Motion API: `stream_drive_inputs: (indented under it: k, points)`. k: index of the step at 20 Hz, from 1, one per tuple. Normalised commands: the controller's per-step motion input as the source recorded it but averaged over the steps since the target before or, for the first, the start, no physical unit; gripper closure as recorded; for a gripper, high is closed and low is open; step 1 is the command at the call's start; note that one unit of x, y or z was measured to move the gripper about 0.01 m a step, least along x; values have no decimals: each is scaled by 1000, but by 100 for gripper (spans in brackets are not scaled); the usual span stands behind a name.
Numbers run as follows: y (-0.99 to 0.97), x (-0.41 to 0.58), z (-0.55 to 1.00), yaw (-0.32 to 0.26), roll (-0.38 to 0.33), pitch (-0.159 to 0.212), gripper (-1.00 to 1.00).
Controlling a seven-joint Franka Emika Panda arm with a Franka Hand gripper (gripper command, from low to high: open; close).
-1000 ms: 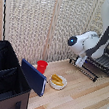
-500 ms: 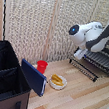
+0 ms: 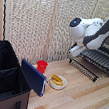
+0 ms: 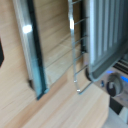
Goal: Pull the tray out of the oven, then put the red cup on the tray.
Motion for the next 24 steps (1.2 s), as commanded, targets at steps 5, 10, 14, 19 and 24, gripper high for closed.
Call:
stream_drive_inputs:
  k: [5,10,14,19,24]
  points:
    - [410,90,140,-149,298,-54,-100]
    - [456,138,412,-124,230,0,-100]
    - [451,186,495,-147,186,0,-100]
    - [424,222,501,-159,169,0,-100]
    - [358,306,443,-160,174,0,-100]
